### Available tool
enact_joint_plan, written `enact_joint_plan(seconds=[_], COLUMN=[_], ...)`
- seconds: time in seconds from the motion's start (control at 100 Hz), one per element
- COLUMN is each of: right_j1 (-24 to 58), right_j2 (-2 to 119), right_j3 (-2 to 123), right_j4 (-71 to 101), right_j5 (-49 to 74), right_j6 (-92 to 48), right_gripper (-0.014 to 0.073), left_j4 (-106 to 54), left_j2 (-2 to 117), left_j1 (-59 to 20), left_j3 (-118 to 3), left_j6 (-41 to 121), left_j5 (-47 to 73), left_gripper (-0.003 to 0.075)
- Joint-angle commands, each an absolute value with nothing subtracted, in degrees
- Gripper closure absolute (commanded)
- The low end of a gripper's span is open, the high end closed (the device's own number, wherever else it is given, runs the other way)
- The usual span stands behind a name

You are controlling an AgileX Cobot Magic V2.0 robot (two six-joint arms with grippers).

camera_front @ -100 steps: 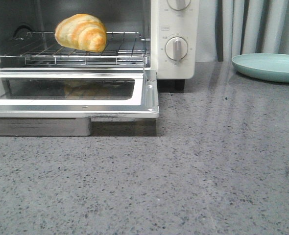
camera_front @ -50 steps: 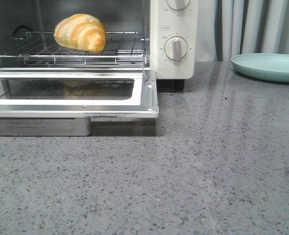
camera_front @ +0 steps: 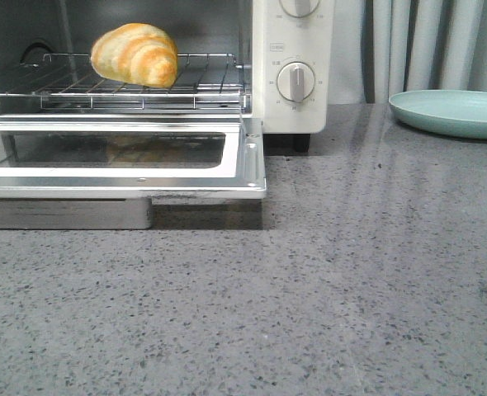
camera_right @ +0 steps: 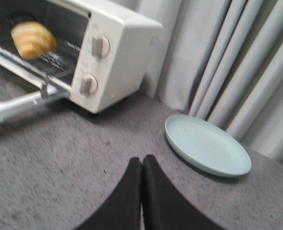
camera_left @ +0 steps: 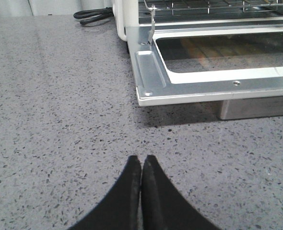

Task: Put bread in oven

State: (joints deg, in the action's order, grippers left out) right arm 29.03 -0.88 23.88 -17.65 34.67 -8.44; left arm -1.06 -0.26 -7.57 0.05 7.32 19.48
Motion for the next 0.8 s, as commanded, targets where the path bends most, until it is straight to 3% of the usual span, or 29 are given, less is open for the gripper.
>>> enact_joint_plan(seconds=[0.0,0.3,0.37,0.61,0.79], right_j1=[27.22,14.81,12.55,4.16,2.67], right_j2=[-1.12,-1.12,-1.24,-1.60,-1.60], right_j3=[22.06,-1.65,-0.91,-1.36,-1.36], right_j4=[-19.84,-12.31,-12.76,-12.76,-12.65], right_j5=[28.54,-4.33,2.71,8.35,17.91], right_j6=[-7.78,5.40,5.40,5.40,5.40], right_gripper=[0.0662,0.0662,0.0662,0.0662,0.0662], left_j4=[-1.87,-1.87,-1.87,-1.87,-1.87], left_j2=[-1.94,-1.94,-1.94,-1.94,-1.94], left_j1=[-7.52,-7.52,-7.52,-7.52,-7.52], left_j3=[1.32,1.32,1.32,1.32,1.32], left_j6=[6.79,6.79,6.79,6.79,6.79], left_j5=[16.51,16.51,16.51,16.51,16.51], left_gripper=[0.0741,0.0741,0.0741,0.0741,0.0741])
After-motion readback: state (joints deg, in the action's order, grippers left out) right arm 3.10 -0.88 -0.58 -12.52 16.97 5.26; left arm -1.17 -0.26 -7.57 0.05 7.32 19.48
